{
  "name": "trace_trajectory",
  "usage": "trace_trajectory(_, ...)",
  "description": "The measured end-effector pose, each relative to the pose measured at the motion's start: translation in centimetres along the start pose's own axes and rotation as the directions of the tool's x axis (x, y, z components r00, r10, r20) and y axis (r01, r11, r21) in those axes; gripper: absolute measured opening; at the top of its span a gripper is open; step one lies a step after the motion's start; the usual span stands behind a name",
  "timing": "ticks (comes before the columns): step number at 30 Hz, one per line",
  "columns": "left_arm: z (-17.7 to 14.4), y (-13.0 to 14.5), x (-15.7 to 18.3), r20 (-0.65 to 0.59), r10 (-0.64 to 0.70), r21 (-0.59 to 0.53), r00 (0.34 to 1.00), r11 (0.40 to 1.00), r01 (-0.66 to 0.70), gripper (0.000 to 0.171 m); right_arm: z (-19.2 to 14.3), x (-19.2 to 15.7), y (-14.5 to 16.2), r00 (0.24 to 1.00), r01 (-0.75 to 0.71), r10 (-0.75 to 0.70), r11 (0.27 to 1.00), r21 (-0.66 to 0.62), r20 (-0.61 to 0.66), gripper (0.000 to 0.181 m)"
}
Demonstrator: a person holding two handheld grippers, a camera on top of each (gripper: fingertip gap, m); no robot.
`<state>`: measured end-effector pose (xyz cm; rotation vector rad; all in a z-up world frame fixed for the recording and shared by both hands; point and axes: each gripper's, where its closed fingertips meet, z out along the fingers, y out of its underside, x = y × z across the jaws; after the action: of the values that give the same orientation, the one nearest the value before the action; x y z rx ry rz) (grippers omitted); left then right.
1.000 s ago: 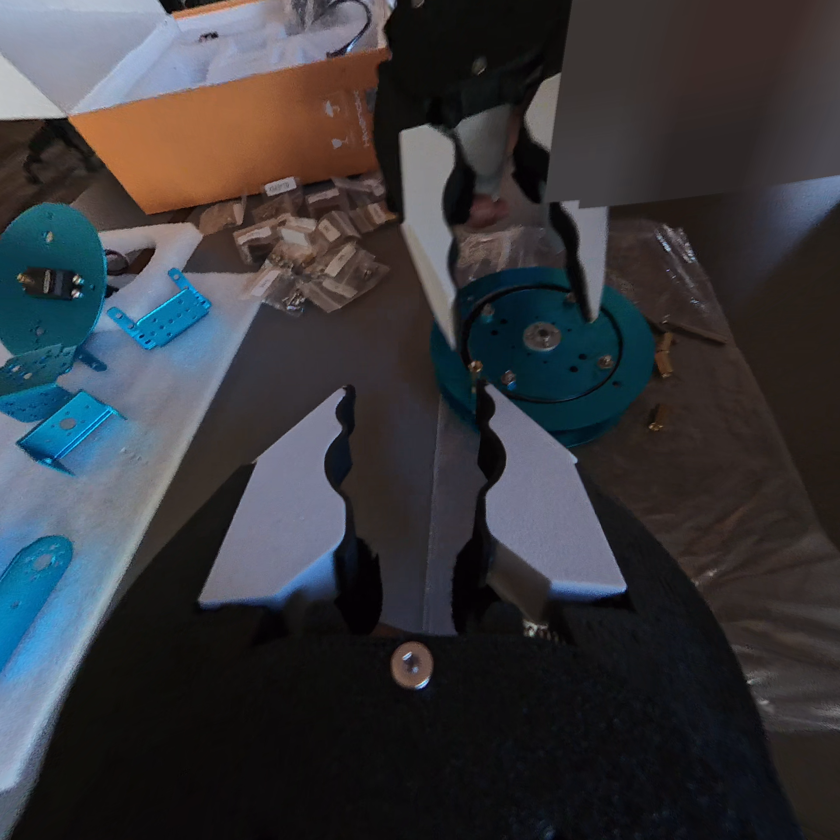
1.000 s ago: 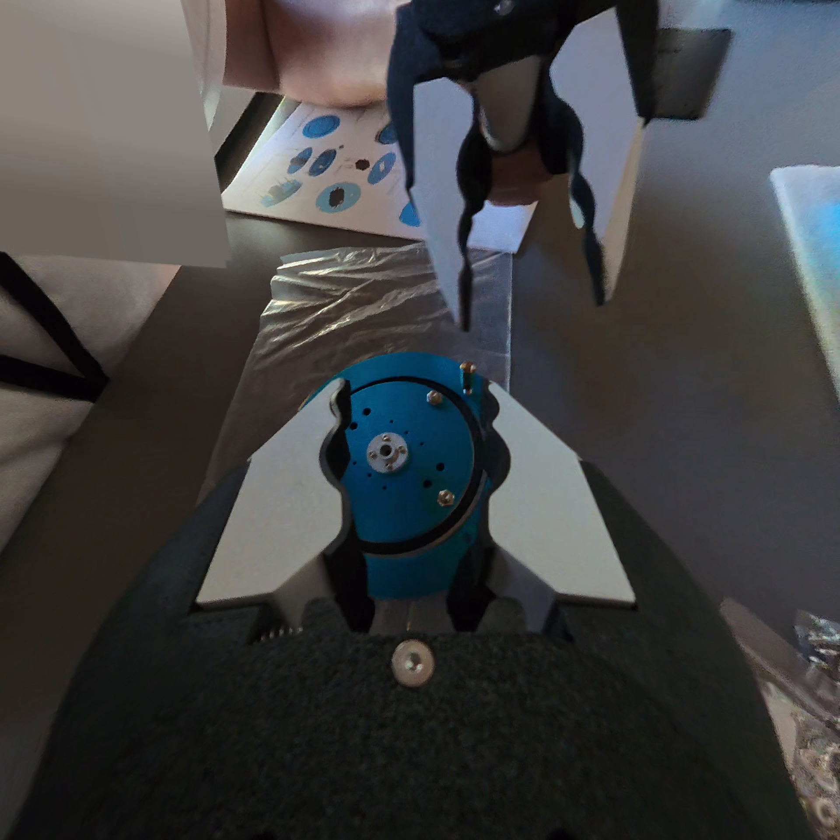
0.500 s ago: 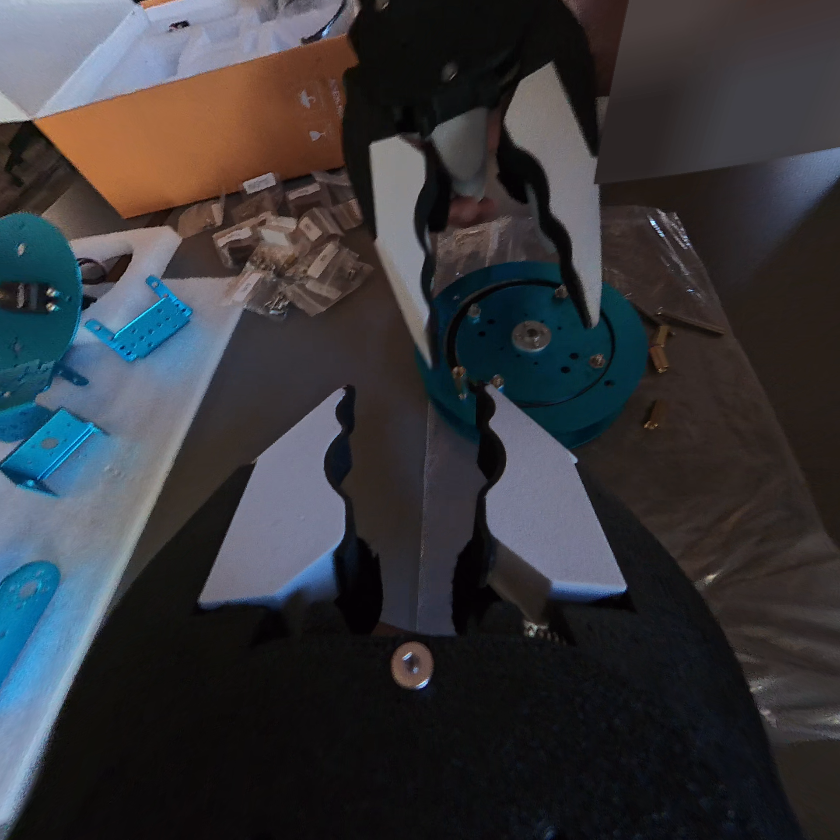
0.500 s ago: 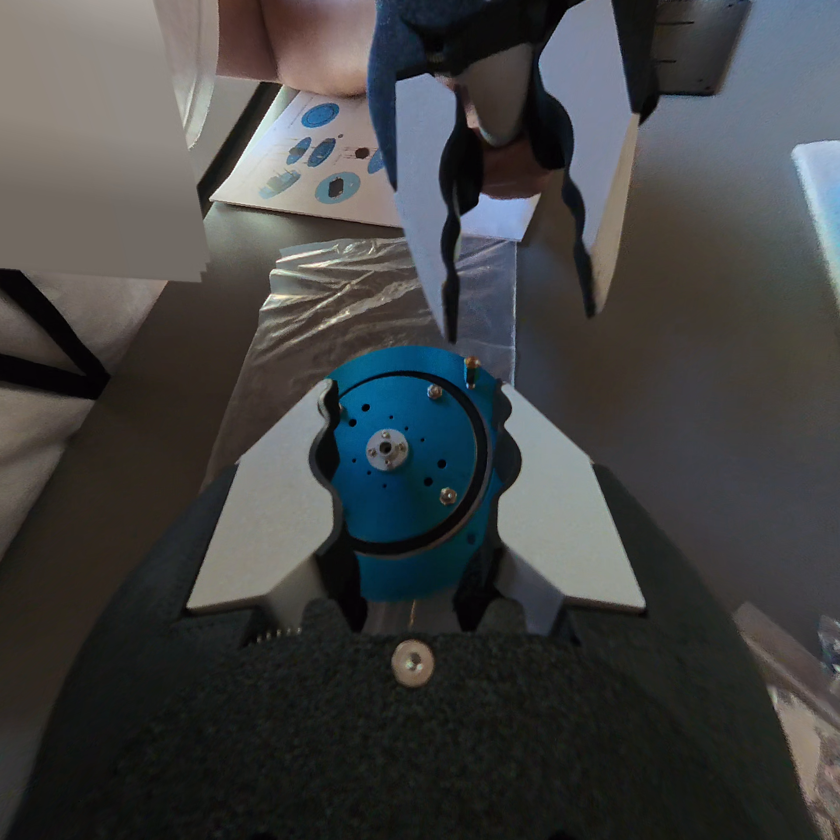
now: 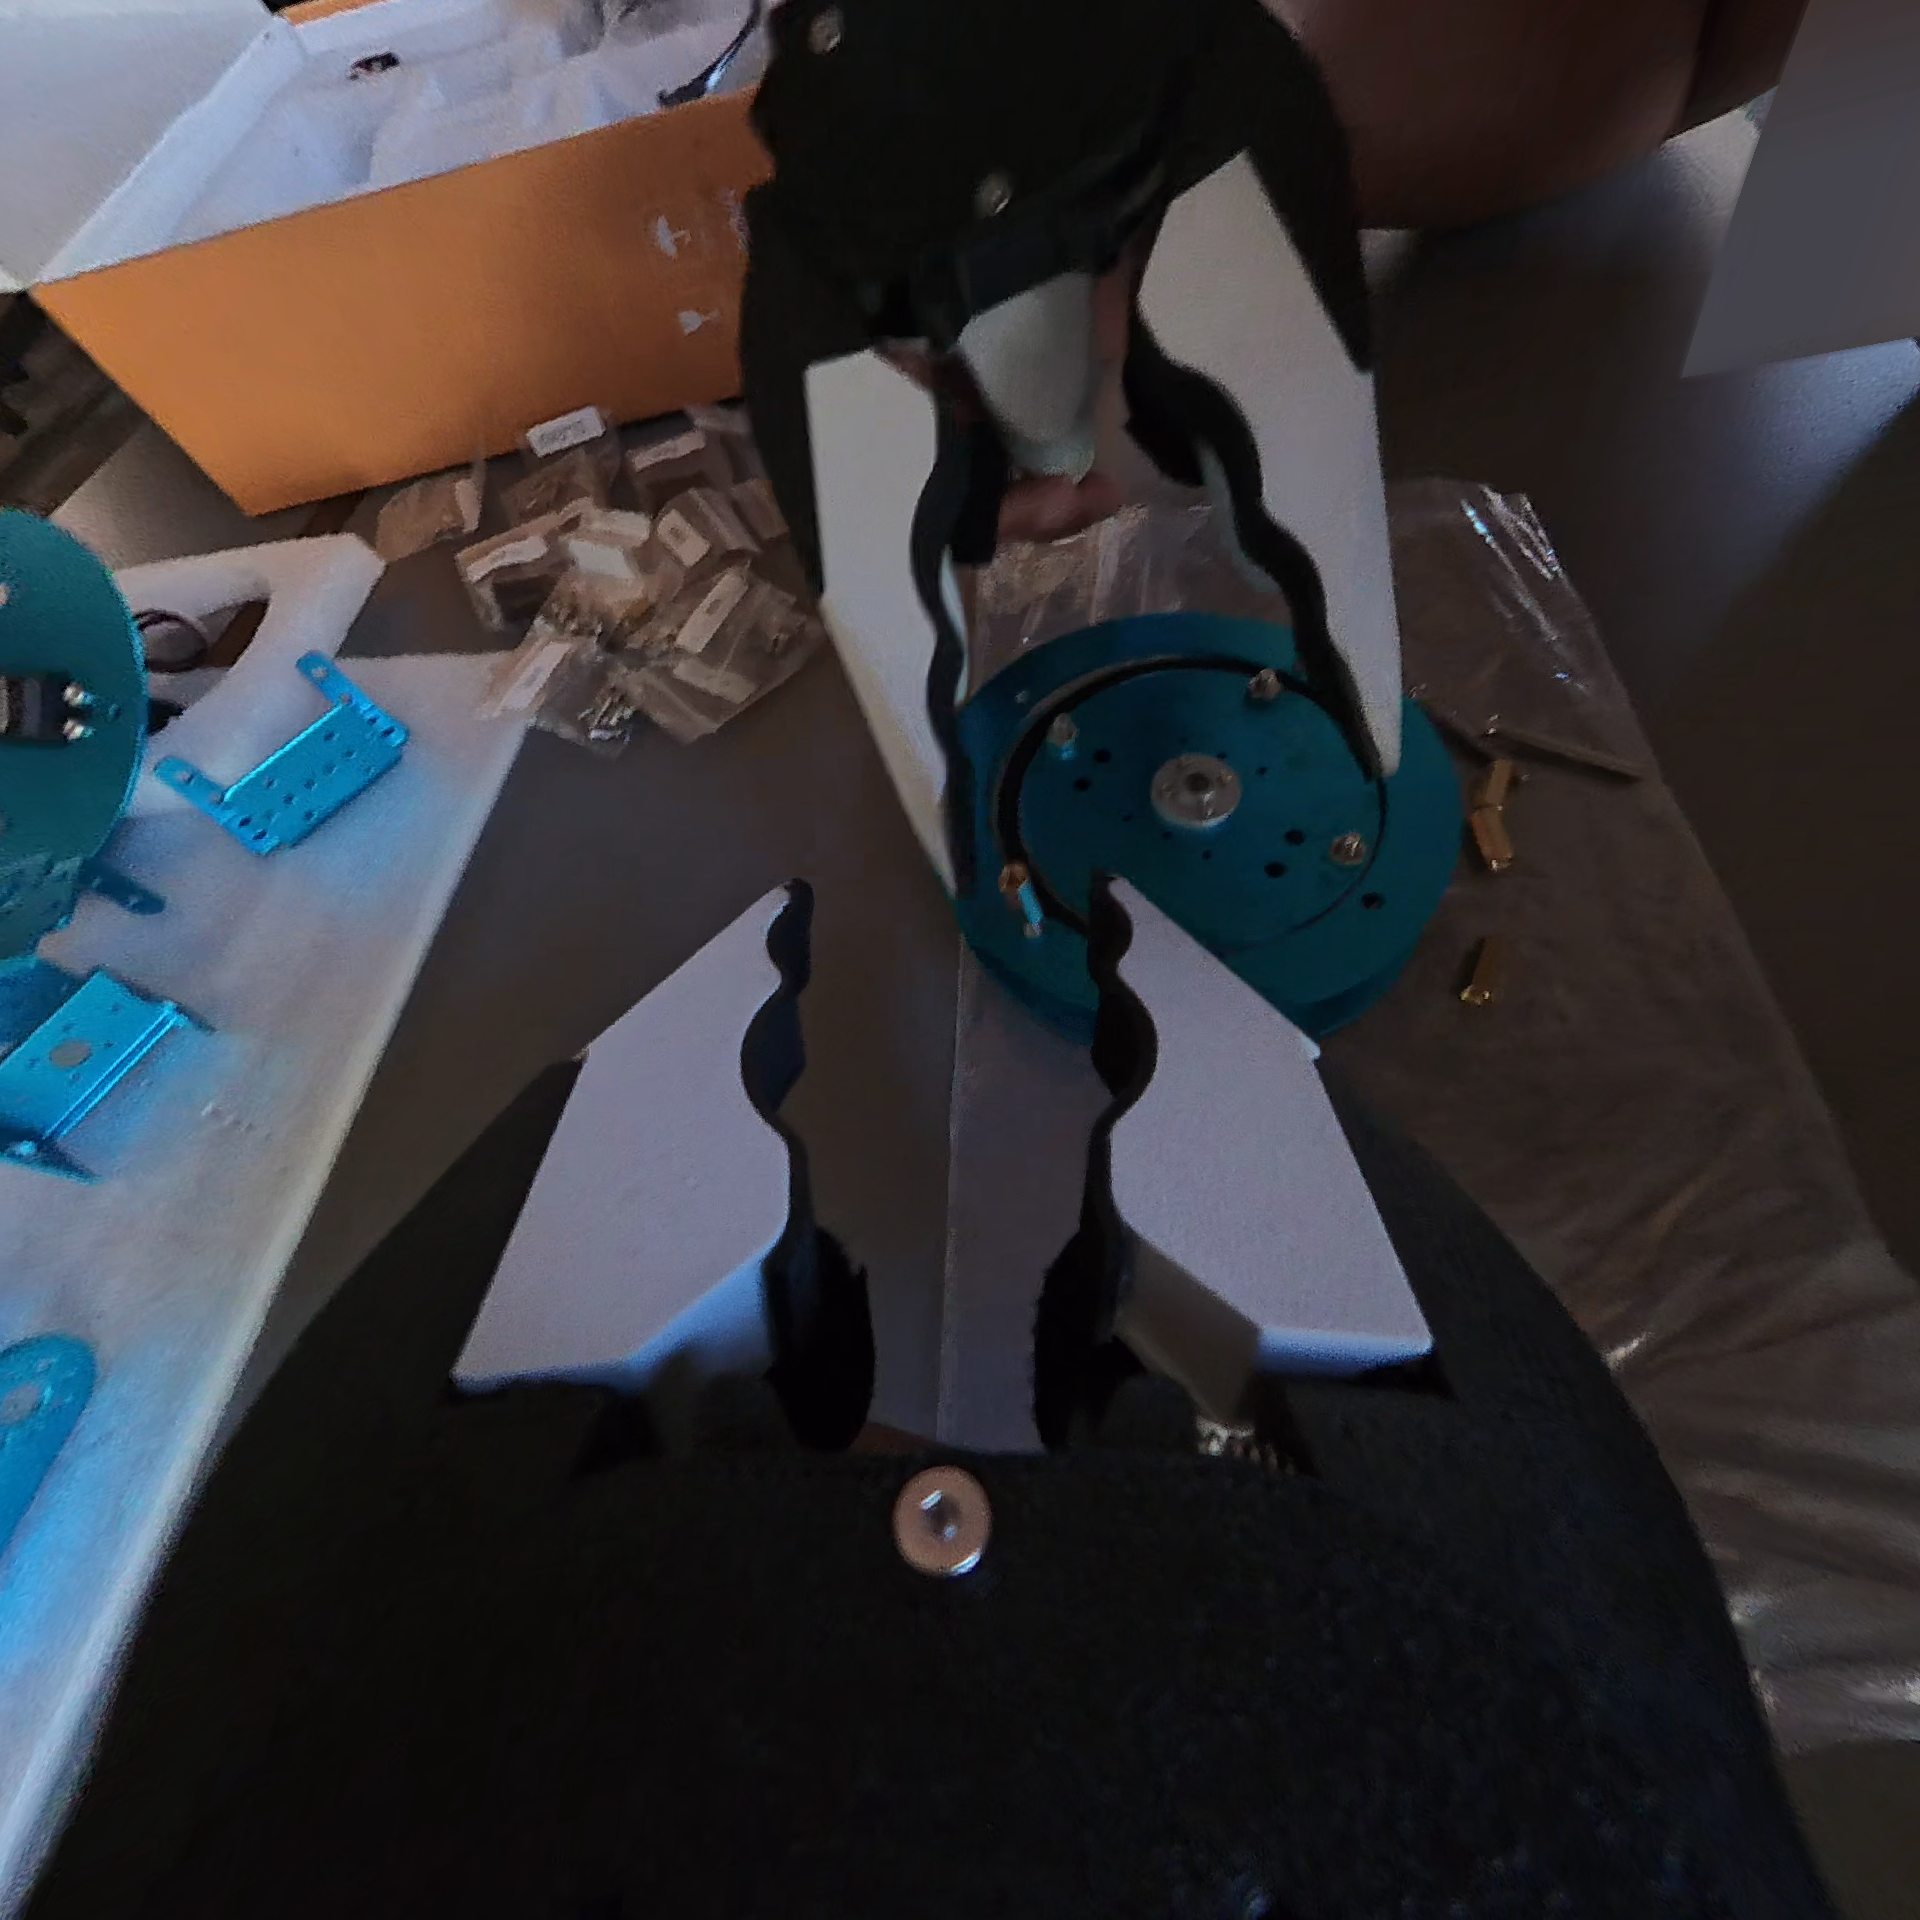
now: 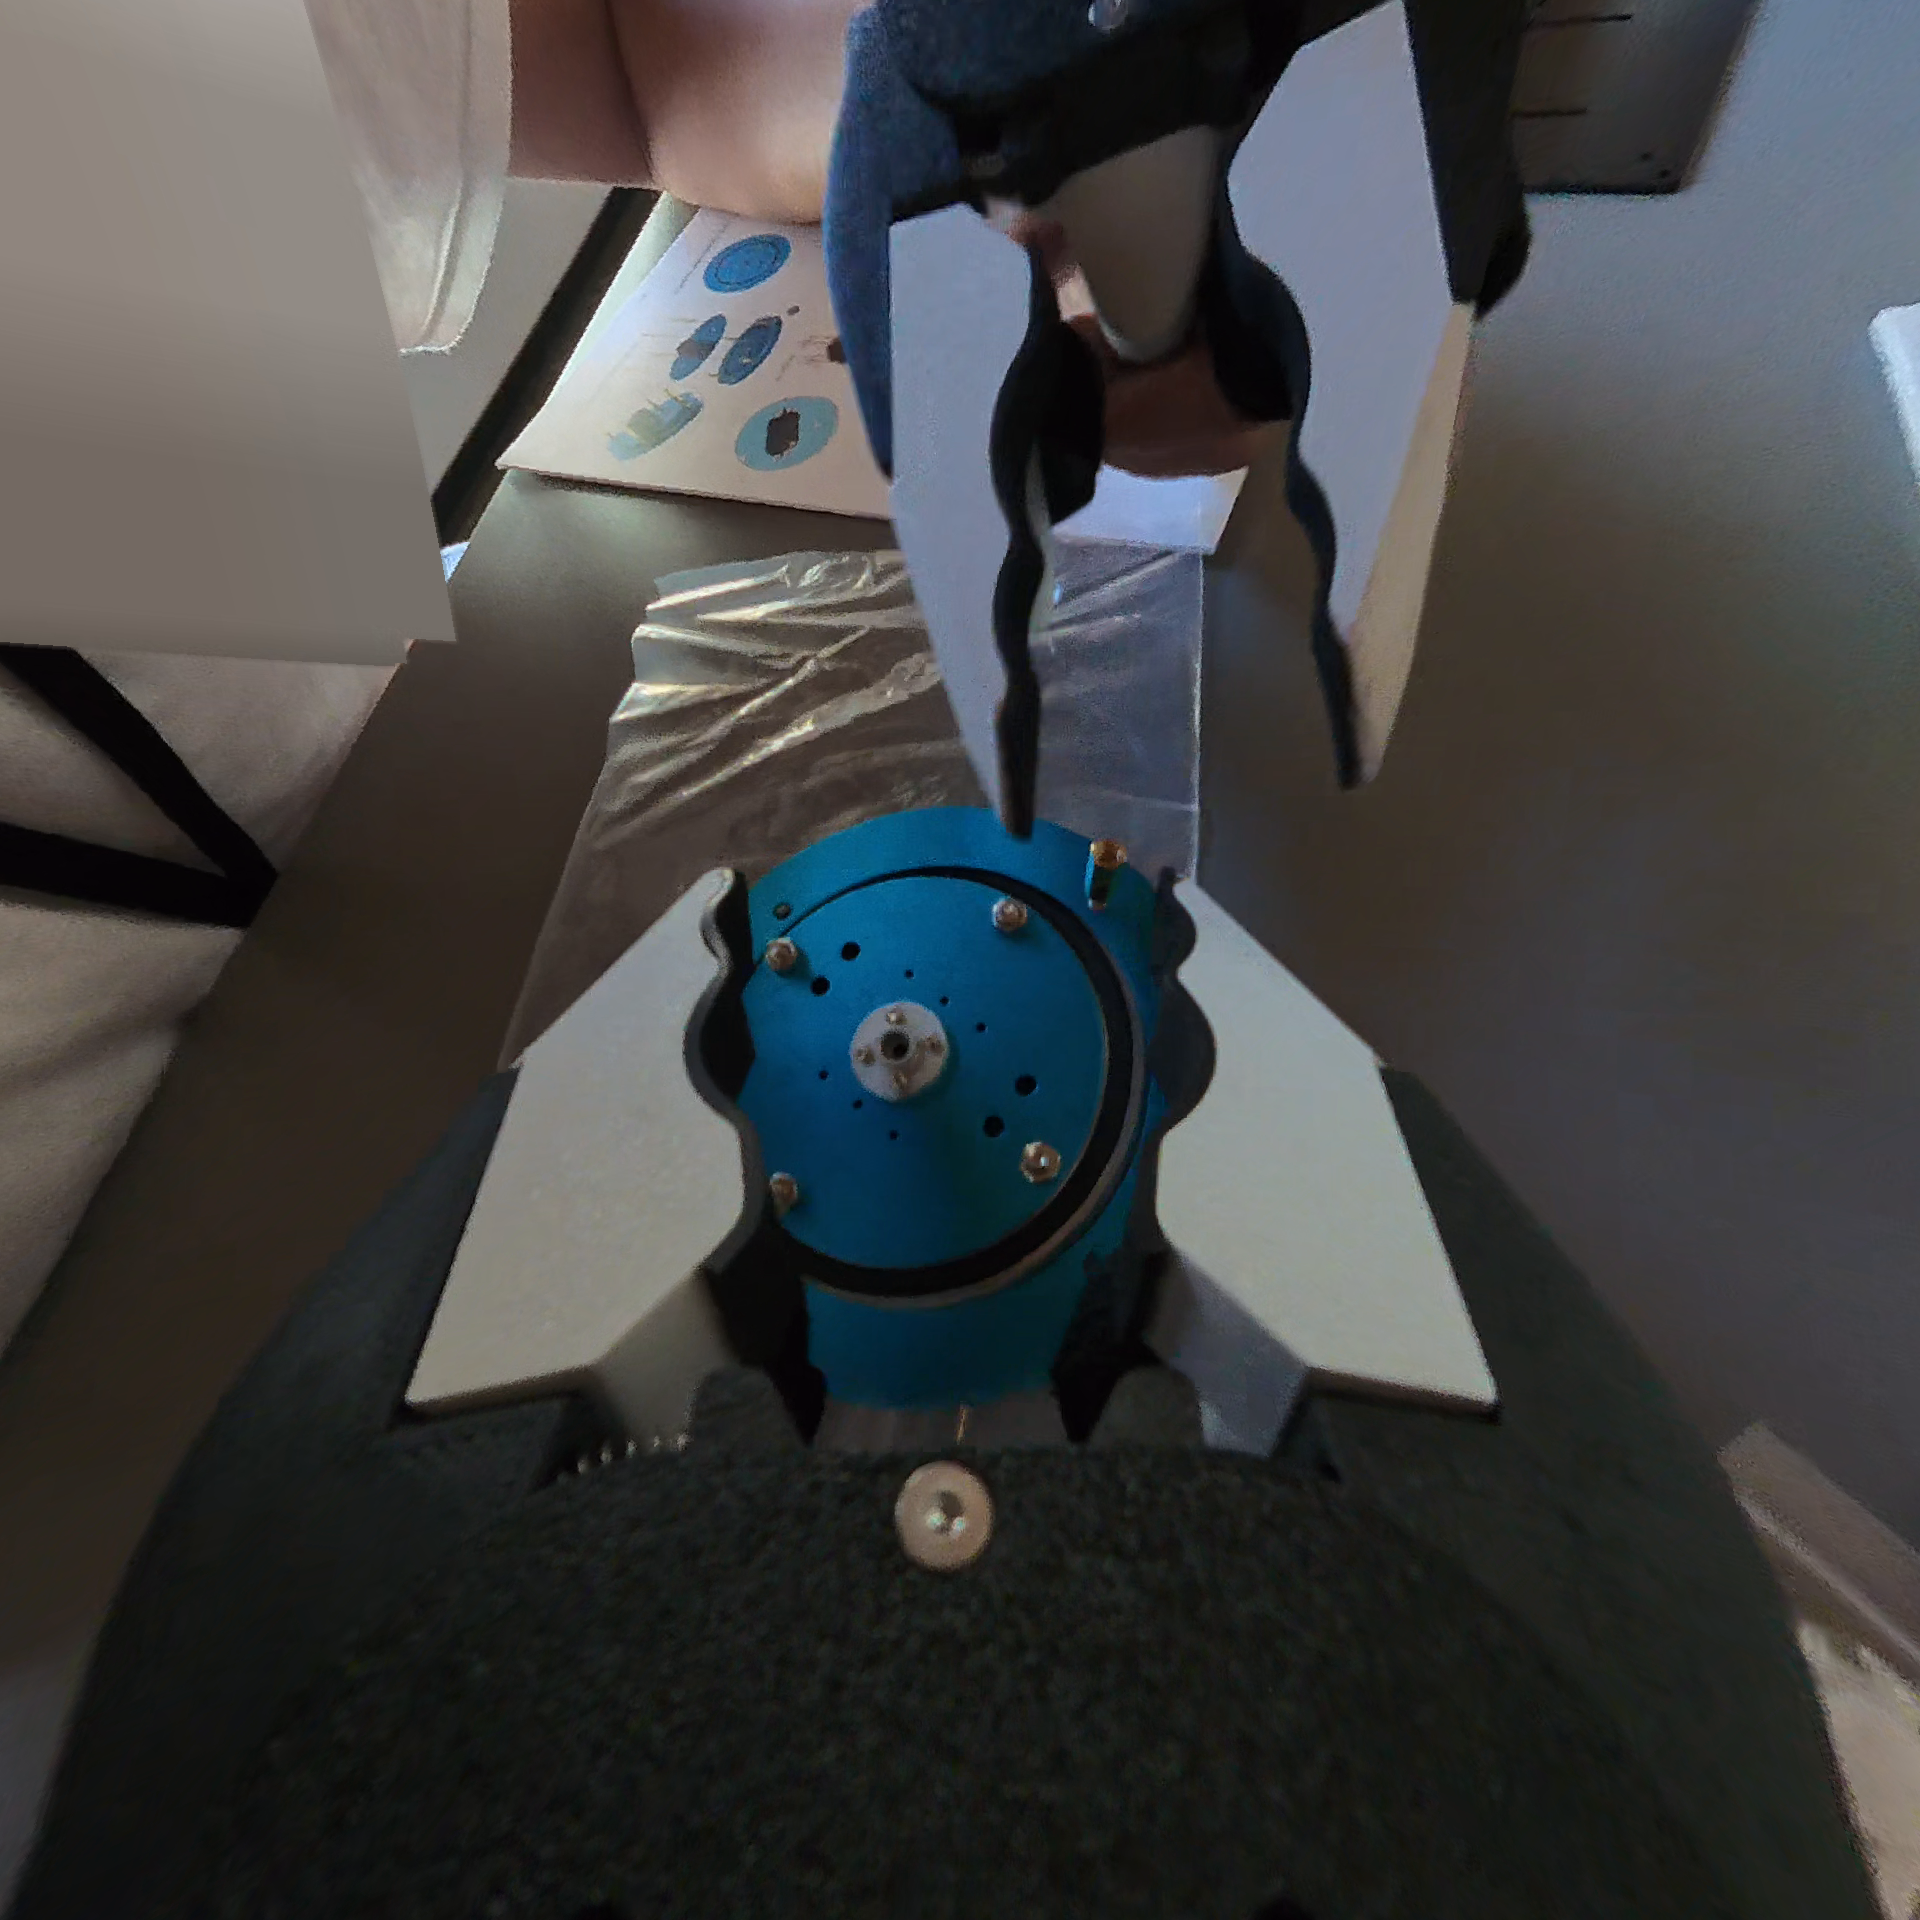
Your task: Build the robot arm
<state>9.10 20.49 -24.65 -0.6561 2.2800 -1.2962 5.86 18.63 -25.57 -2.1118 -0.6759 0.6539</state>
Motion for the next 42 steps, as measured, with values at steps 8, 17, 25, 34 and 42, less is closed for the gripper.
trace_trajectory(8, 0.1, 1.0, -1.4, 0.047, -0.014, -0.026, 0.999, 1.0, 0.015, 0.053, 0.0, -0.9, 0.6, 1.0, -0.002, 0.003, 0.999, -0.038, 0.026, 0.074)
trace_trajectory(17, 0.7, -0.2, -0.4, 0.012, 0.006, 0.0, 1.0, 1.0, -0.006, 0.054, 0.9, -0.1, -0.5, 0.998, -0.019, 0.018, 1.0, 0.003, 0.057, 0.078)
trace_trajectory(25, -0.6, 1.3, -1.4, 0.052, 0.004, -0.028, 0.999, 1.0, -0.003, 0.053, -0.2, -0.5, 0.5, 0.999, -0.024, 0.024, 1.0, -0.012, 0.033, 0.072)
trace_trajectory(34, 0.7, 0.7, -1.1, 0.032, 0.019, -0.029, 0.999, 0.999, -0.018, 0.053, 1.0, -0.7, -0.1, 0.999, 0.012, -0.01, 1.0, -0.028, 0.041, 0.081)
trace_trajectory(42, -0.2, 0.3, -0.3, 0.014, 0.01, -0.003, 1.0, 1.0, -0.01, 0.053, 0.1, 0.0, -0.2, 1.0, -0.005, 0.005, 1.0, 0.005, 0.01, 0.08)
